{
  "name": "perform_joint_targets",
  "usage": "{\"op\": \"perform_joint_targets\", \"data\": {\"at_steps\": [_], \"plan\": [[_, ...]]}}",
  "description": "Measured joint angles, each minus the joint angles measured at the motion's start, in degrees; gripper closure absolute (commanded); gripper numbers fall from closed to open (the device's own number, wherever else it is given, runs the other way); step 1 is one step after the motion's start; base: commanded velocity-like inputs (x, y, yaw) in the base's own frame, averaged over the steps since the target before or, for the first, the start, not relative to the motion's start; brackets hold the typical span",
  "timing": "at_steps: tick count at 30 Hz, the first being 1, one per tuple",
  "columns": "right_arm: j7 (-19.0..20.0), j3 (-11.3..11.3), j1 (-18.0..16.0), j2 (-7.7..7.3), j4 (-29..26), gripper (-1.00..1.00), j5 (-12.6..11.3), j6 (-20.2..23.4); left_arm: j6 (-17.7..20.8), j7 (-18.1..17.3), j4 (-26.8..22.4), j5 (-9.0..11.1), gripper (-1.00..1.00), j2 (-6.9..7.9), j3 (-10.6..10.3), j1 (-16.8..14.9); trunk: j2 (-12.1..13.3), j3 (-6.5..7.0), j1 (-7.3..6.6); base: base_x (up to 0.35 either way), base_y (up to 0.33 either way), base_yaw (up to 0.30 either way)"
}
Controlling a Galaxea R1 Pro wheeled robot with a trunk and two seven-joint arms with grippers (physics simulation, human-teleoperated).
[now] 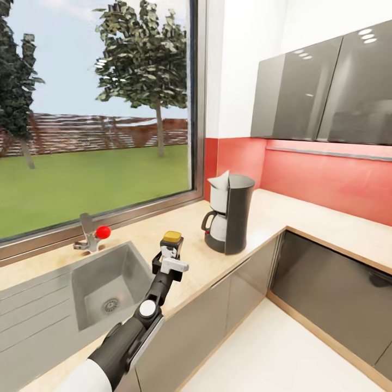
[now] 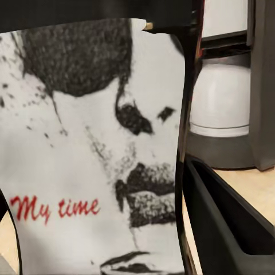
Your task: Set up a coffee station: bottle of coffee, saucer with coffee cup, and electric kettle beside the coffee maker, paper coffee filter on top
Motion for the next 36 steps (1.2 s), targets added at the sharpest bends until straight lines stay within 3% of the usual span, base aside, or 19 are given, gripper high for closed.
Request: {"op": "perform_joint_targets", "data": {"at_steps": [19, 28, 32, 35, 36], "plan": [[-0.02, 0.3, 0.0, -0.3, 0.09, -1.0, 0.17, -0.17, 0.86, 0.3, 0.22, 0.66, 1.0, -0.07, 0.53, -0.23, 0.0, 0.01, 0.02, 0.033, -0.002, 0.001], [-0.01, 0.51, 0.0, -0.27, 0.26, -1.0, 0.37, -0.18, 4.31, -0.92, 1.84, 4.07, 1.0, 0.44, 2.45, -2.54, 0.0, 0.01, 0.02, 0.0, 0.0, 0.0], [0.0, 0.63, 0.0, -0.09, 0.41, -1.0, 0.47, -0.18, 4.64, -2.95, 7.83, 4.35, 1.0, 0.62, 3.23, -6.83, 0.01, 0.01, 0.03, 0.0, 0.0, 0.0], [0.01, 0.64, 0.0, -0.07, 0.51, -1.0, 0.48, -0.16, 4.07, -6.67, 16.51, 4.57, 1.0, 0.74, 3.72, -11.1, 0.02, 0.0, 0.03, 0.0, 0.0, 0.0], [0.01, 0.64, 0.0, -0.29, 0.67, -1.0, 0.52, -0.14, 1.51, -8.61, 21.55, 4.62, 1.0, 0.68, 5.17, -13.0, 0.02, 0.01, 0.03, 0.0, 0.0, 0.0]]}}
